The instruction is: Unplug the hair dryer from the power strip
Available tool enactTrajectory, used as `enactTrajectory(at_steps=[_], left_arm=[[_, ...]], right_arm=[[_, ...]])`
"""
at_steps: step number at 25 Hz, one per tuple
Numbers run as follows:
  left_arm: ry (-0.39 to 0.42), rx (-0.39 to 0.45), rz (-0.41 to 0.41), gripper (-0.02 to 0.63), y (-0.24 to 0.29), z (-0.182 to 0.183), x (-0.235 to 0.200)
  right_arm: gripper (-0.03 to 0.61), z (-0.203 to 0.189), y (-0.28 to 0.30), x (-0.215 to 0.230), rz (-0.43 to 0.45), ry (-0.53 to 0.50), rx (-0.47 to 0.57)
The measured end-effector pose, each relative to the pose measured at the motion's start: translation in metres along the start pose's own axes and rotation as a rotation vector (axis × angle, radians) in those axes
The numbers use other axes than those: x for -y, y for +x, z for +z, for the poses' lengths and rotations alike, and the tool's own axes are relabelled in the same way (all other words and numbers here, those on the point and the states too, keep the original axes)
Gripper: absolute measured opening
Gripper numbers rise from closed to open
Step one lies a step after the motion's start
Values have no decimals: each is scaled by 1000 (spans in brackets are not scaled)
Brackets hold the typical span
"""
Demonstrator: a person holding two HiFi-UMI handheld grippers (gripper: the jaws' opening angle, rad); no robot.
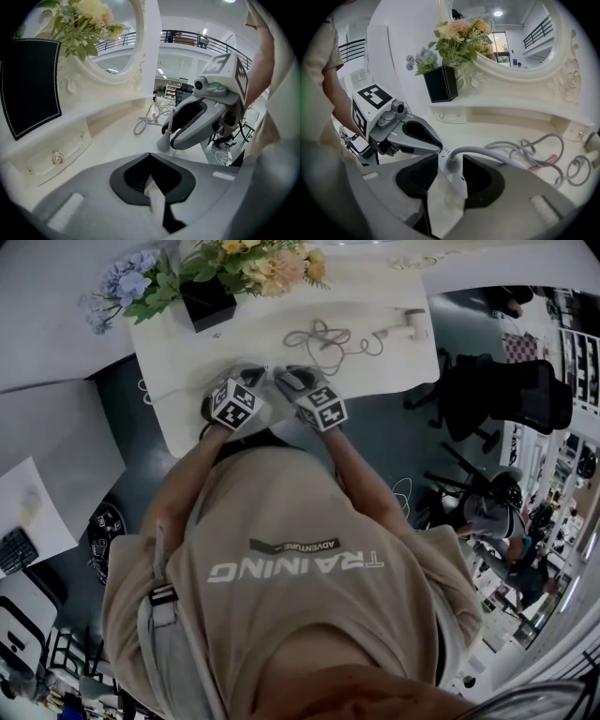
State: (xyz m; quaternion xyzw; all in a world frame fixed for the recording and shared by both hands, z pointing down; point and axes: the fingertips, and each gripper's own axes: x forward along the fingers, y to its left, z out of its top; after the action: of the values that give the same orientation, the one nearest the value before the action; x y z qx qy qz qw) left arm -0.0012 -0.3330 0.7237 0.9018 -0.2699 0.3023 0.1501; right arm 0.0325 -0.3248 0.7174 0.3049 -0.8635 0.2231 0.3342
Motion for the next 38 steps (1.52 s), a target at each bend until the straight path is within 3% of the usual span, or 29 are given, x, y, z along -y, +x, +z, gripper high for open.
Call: enactTrajectory(at_steps=[6,10,21,33,38], left_arm=[[19,-18,8,6,0,0,0],[23,-25,6,6,0,1,0],[7,-22,0,6,0,1,0],[12,-25,2,6,1,1,-1],[22,-27,0,6,1,1,0]], right_arm=[[164,7,7,4,-19,8,26],[98,11,9,7,-32,6,31],[75,11,7,5,-38,-25,13],[71,27,-7,7,-46,-48,65],[71,48,-34,8,-30,0,161]])
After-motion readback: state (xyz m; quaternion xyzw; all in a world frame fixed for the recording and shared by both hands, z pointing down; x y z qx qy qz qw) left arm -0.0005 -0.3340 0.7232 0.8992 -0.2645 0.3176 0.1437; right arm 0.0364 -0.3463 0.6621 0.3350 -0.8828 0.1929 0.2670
